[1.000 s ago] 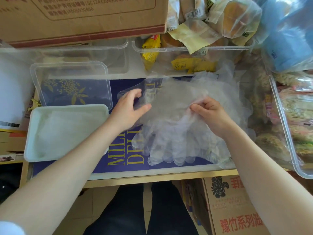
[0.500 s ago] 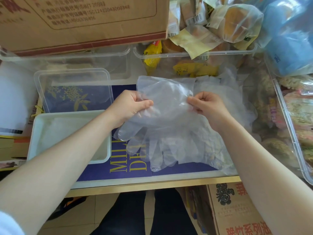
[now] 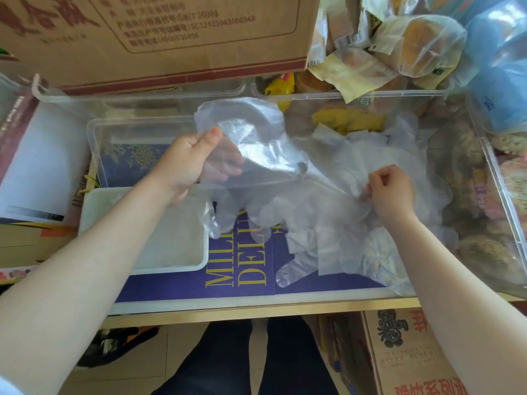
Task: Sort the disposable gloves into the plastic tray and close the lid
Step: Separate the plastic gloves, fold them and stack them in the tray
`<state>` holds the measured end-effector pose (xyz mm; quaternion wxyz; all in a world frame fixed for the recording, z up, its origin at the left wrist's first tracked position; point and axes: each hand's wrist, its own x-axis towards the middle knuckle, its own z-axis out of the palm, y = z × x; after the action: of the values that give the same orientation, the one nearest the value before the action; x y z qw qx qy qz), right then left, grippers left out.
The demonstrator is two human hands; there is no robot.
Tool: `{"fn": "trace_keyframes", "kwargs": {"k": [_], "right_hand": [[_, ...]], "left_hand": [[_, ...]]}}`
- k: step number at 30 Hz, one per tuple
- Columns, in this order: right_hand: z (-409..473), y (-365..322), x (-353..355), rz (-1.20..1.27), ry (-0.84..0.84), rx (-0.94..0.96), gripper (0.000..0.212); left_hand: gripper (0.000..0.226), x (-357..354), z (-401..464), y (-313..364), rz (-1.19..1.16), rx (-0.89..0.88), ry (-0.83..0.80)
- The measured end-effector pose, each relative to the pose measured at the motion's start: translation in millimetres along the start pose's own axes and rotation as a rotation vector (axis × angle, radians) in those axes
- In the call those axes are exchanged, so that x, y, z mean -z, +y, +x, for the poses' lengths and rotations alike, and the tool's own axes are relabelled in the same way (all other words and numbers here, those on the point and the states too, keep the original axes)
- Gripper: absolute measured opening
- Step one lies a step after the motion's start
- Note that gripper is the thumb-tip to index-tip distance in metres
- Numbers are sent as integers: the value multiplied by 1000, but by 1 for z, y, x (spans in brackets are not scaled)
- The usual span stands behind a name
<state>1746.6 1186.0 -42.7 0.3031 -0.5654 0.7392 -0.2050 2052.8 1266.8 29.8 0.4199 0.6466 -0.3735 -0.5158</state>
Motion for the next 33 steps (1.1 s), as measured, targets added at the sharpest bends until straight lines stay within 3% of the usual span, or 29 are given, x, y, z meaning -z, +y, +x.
{"fn": "trace_keyframes", "kwargs": {"k": [6, 10, 12, 15, 17, 19, 21, 23, 25, 28, 30, 33], "right_hand": [[0, -7, -7, 193, 47, -224, 15], [-7, -14, -7, 336, -2, -258, 19], [-11, -15, -5, 240, -7, -224, 22], [-27, -35, 5, 21, -26, 76, 54], [-44, -66, 10, 130, -169, 293, 51], [-55, -95, 13, 372, -432, 321, 42], [-57, -107, 10, 534, -635, 280, 46], [-55, -111, 9, 617, -726, 278, 61], [-53, -108, 11, 711, -801, 285, 48], [-53, -104, 13, 783, -781, 299, 17], [-53, -101, 11, 696, -661, 303, 15], [-51, -94, 7, 714, -603, 250, 17]], "left_hand": [[51, 20, -3, 23, -371, 85, 19], [59, 28, -5, 22, -620, 187, -42], [58, 28, -8, 16, -680, 232, -69], [59, 21, -11, 9, -671, 298, -139], [60, 18, -13, 9, -634, 319, -177], [61, 13, -15, 11, -594, 350, -225], [60, 9, -16, 15, -546, 369, -268], [60, 6, -16, 19, -513, 378, -294], [60, 6, -14, 20, -492, 381, -289], [51, 10, -14, 15, -469, 368, -329], [47, 12, -20, 8, -417, 353, -449], [58, 14, -27, -8, -296, 368, -628]]}}
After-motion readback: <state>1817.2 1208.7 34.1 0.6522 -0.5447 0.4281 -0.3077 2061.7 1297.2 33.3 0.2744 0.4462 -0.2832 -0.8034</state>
